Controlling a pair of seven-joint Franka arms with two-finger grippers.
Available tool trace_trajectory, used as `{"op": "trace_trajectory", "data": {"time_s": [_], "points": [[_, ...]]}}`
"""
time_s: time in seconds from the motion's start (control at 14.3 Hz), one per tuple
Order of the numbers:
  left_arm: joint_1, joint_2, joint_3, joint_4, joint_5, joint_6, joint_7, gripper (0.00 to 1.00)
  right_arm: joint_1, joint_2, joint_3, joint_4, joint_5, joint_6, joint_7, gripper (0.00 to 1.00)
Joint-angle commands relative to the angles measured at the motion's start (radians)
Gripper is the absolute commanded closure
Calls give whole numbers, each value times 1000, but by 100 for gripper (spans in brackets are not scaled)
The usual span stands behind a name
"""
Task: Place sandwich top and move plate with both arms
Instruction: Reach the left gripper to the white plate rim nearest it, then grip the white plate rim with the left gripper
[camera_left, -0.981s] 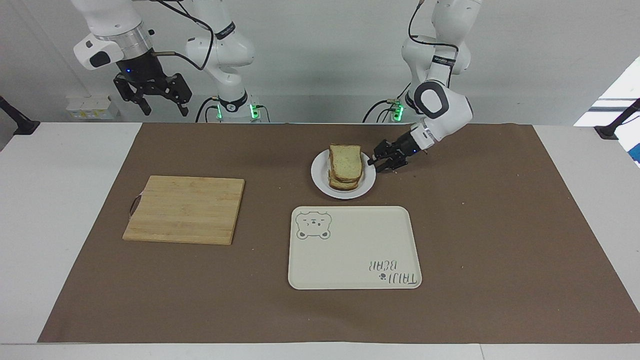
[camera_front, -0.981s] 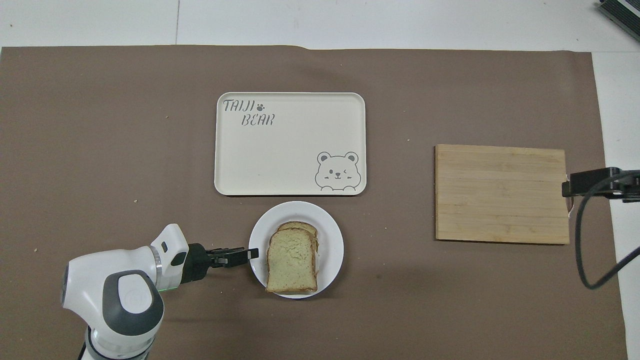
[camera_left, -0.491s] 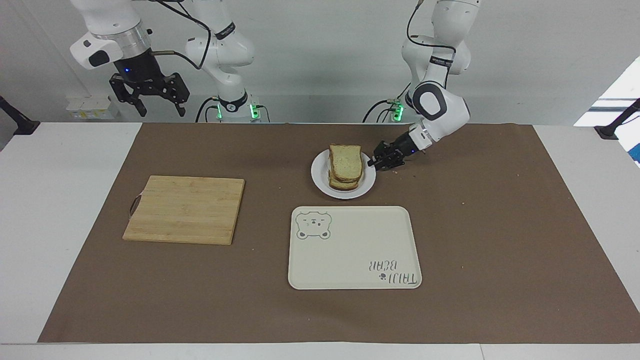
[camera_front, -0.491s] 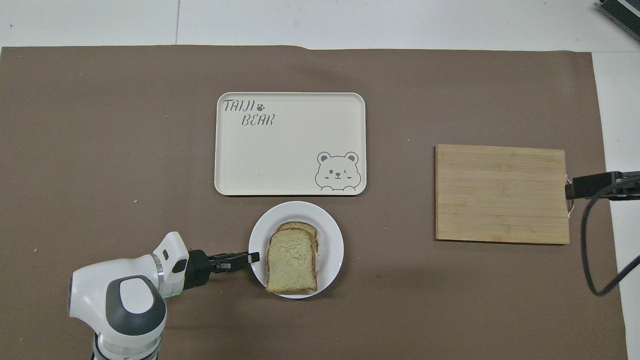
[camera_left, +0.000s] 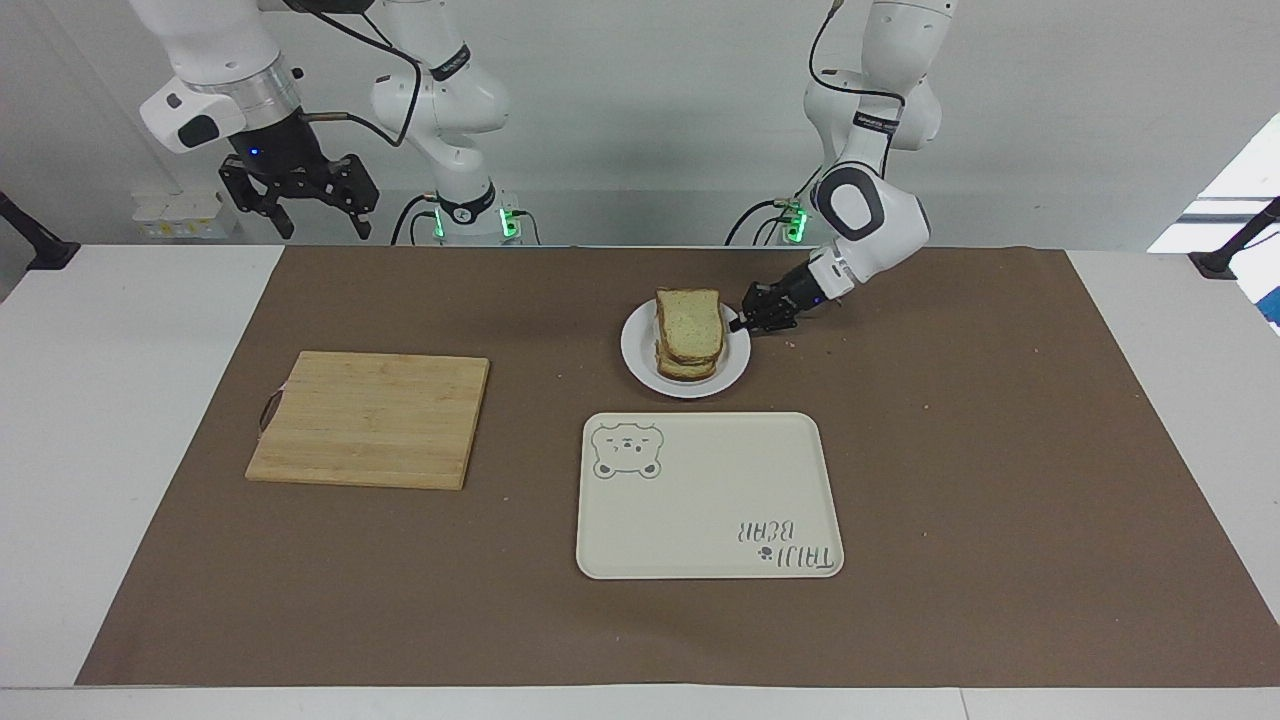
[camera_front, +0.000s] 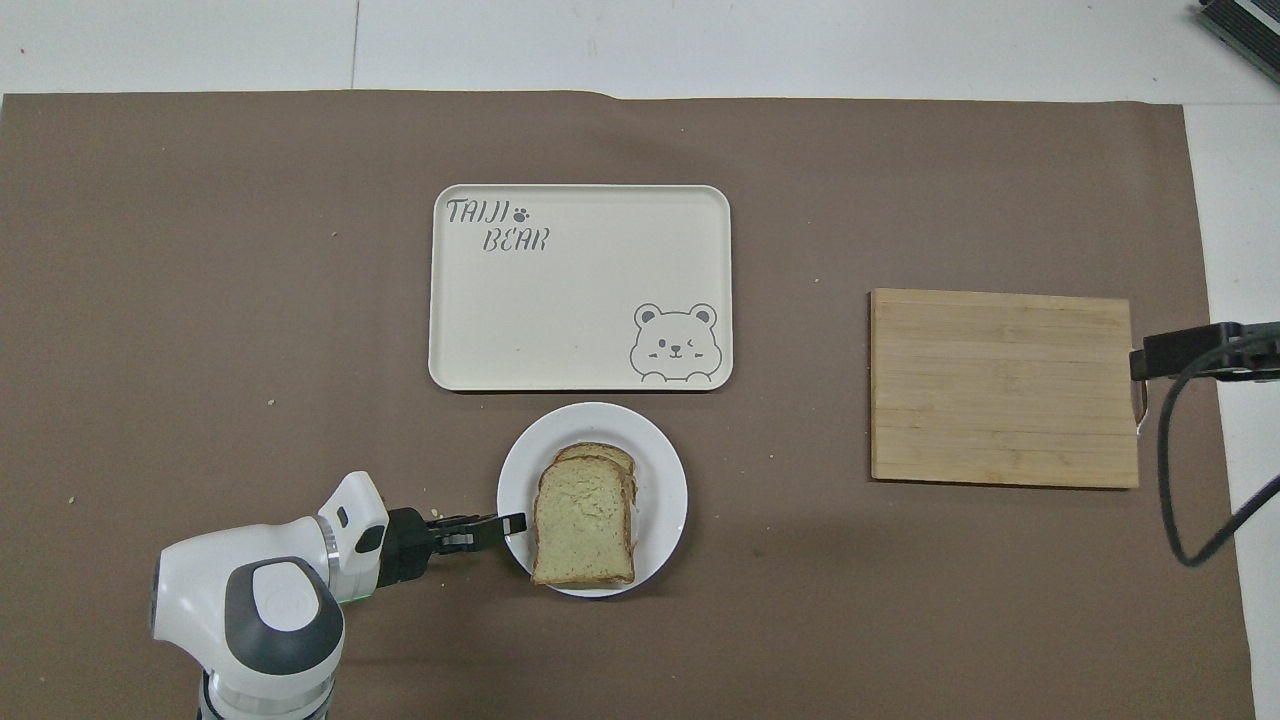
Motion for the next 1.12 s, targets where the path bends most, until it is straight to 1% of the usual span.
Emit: {"op": "trace_trajectory", "data": {"time_s": [0.0,0.28,0.42,0.56,0.63,0.98,1.05], "points": [[-30,-4,11,-17,-19,27,22,100,-24,3,7,16,6,-25,-19,0],[-33,-2,12,-14,-19,60,27,100,-19,3,13,16,8,-25,-19,0],[-80,-2,12,-11,-19,83,27,100,-19,3,13,16,8,-25,-19,0],[-102,-1,11,-10,-18,116,27,100,-19,3,13,16,8,-25,-19,0],[-112,-1,12,-7,-17,112,27,100,-19,3,13,16,8,-25,-19,0],[-93,68,19,122,-14,29,-34,100,-19,3,13,16,8,-25,-19,0],[-68,88,20,154,-10,3,-42,100,-19,3,13,16,8,-25,-19,0]]}}
